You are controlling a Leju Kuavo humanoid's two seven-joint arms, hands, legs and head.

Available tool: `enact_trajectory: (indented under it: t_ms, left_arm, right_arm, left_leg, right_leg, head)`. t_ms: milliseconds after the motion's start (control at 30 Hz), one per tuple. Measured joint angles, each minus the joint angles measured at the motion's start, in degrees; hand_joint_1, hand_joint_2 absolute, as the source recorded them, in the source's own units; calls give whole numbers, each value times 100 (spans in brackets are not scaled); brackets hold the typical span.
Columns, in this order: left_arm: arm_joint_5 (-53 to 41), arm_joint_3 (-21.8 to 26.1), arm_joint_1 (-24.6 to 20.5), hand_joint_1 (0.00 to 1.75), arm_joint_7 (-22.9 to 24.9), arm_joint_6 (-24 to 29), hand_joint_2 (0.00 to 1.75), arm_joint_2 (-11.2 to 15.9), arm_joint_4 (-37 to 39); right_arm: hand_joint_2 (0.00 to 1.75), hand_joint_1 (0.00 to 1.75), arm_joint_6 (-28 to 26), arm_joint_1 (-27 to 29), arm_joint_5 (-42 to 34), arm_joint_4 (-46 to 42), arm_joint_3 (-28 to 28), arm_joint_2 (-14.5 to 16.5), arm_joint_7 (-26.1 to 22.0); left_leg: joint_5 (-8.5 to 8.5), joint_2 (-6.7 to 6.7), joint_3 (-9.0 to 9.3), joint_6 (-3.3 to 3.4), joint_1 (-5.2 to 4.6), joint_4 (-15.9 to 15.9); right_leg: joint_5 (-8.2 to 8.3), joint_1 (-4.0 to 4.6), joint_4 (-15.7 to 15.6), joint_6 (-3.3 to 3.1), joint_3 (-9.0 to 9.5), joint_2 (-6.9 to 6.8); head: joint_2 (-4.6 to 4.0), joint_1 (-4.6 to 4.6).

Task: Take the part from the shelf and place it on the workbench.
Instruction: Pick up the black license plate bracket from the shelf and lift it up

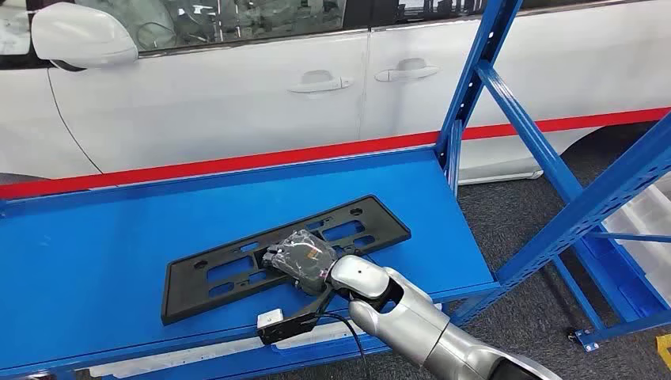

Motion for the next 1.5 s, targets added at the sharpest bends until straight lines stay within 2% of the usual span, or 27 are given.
enact_trajectory:
  t_ms: [333, 633, 767, 867, 900, 933, 967, 1033, 1067, 1100, 1133, 1167, 1200, 1267, 1367, 1400, 1433, 1500]
  left_arm:
    - [-111, 12, 9, 0, -67, 21, 0, 0, 0]
    - [-233, 12, 21, 0, -43, 49, 0, 6, 0]
    - [-273, 12, 26, 0, -27, 48, 0, 10, 0]
    - [-285, 12, 24, 0, -29, 39, 0, 9, 0]
    - [-296, 12, 20, 0, -33, 33, 0, 7, 0]
    - [-309, 12, 17, 0, -38, 26, 0, 4, 0]
    - [-322, 12, 17, 0, -45, 21, 0, 2, 0]
    - [-339, 12, 29, 0, -57, 17, 0, 3, 0]
    - [-344, 12, 34, 0, -61, 16, 0, 3, 0]
    - [-350, 12, 37, 0, -63, 16, 0, 3, 0]
    - [-355, 12, 36, 0, -65, 13, 0, 3, 0]
    - [-360, 12, 35, 0, -69, 8, 0, 2, 0]
    - [-368, 12, 35, 0, -73, 4, 0, 2, 0]
    - [-388, 12, 35, 0, -87, -3, 0, 2, 0]
    - [-407, 10, 34, 0, -100, -10, 0, 3, 0]
    - [-411, 10, 34, 0, -101, -14, 0, 3, 0]
    - [-415, 10, 35, 0, -103, -20, 0, 4, 0]
    - [-424, 10, 38, 0, -106, -34, 0, 4, 0]
  right_arm:
    - [175, 175, -52, 152, -213, -1174, -310, -37, -176]
    - [175, 175, -161, 312, -165, -1621, -366, -145, -239]
    - [175, 175, -209, 380, -140, -1753, -367, -186, -272]
    - [175, 175, -234, 411, -135, -1843, -370, -205, -289]
    - [175, 175, -252, 418, -135, -1876, -374, -214, -297]
    - [175, 175, -276, 425, -138, -1909, -379, -224, -307]
    - [175, 175, -303, 437, -141, -1937, -386, -236, -316]
    - [175, 175, -344, 479, -149, -1984, -403, -255, -327]
    - [175, 175, -355, 505, -150, -2002, -410, -266, -332]
    - [175, 175, -361, 527, -151, -2021, -415, -275, -336]
    - [175, 175, -365, 541, -150, -2040, -419, -282, -340]
    - [175, 175, -375, 550, -150, -2064, -424, -287, -349]
    - [175, 175, -397, 555, -149, -2090, -430, -289, -359]
    - [175, 175, -460, 573, -149, -2160, -445, -292, -386]
    - [175, 175, -511, 599, -149, -2238, -457, -299, -411]
    - [175, 175, -515, 602, -149, -2256, -458, -301, -414]
    - [175, 175, -522, 604, -150, -2277, -458, -301, -419]
    - [175, 175, -539, 614, -155, -2310, -459, -302, -434]
  left_leg:
    - [-1, -1, -12, -1, 0, -1]
    - [-11, -1, -23, 17, -16, 28]
    - [-17, -1, -43, 43, -22, 67]
    - [64, 13, -46, 95, -7, 30]
    - [115, 26, -43, 127, 13, -17]
    - [165, 41, -47, 155, 35, -62]
    - [200, 57, -56, 176, 52, -85]
    - [223, 67, -116, 190, 51, -70]
    - [226, 72, -145, 189, 53, -46]
    - [223, 74, -171, 182, 57, -18]
    - [215, 73, -191, 168, 64, 13]
    - [199, 71, -204, 145, 70, 48]
    - [180, 69, -227, 110, 69, 83]
    - [158, 63, -275, 36, 59, 141]
    - [163, 63, -314, -62, 62, 176]
    - [100, 62, -344, -93, 71, 230]
    - [-31, 59, -404, -120, 79, 372]
    - [-457, 55, -639, -155, 88, 975]
  right_leg:
    - [0, 0, 0, 0, -11, -1]
    - [7, -18, -5, 13, -12, -3]
    - [28, -25, -7, 47, -13, -3]
    - [61, -31, -21, 111, -17, -1]
    - [-5, -25, 32, 132, -47, -1]
    - [-143, -20, 194, 150, -121, -2]
    - [-341, -25, 466, 164, -237, -5]
    - [-721, -48, 1212, 196, -536, -8]
    - [-784, -68, 1457, 214, -623, -10]
    - [-743, -89, 1519, 230, -623, -12]
    - [-598, -111, 1347, 244, -511, -17]
    - [-407, -134, 986, 255, -309, -25]
    - [-287, -139, 616, 255, -95, -31]
    - [-193, -118, 145, 210, 146, -35]
    - [-192, -96, 83, 100, 108, -29]
    - [-168, -100, 66, 52, 91, -32]
    - [-138, -104, 45, 0, 70, -37]
    - [-78, -95, 25, -79, 6, -48]
  head:
    - [0, 0]
    - [-1, 0]
    - [0, 0]
    - [0, 0]
    - [0, 1]
    - [0, 2]
    - [0, 2]
    - [0, 2]
    - [0, 2]
    - [0, 2]
    - [0, 2]
    - [0, 2]
    - [0, 2]
    - [0, 1]
    - [0, 1]
    - [0, 0]
    - [0, 1]
    - [0, 0]
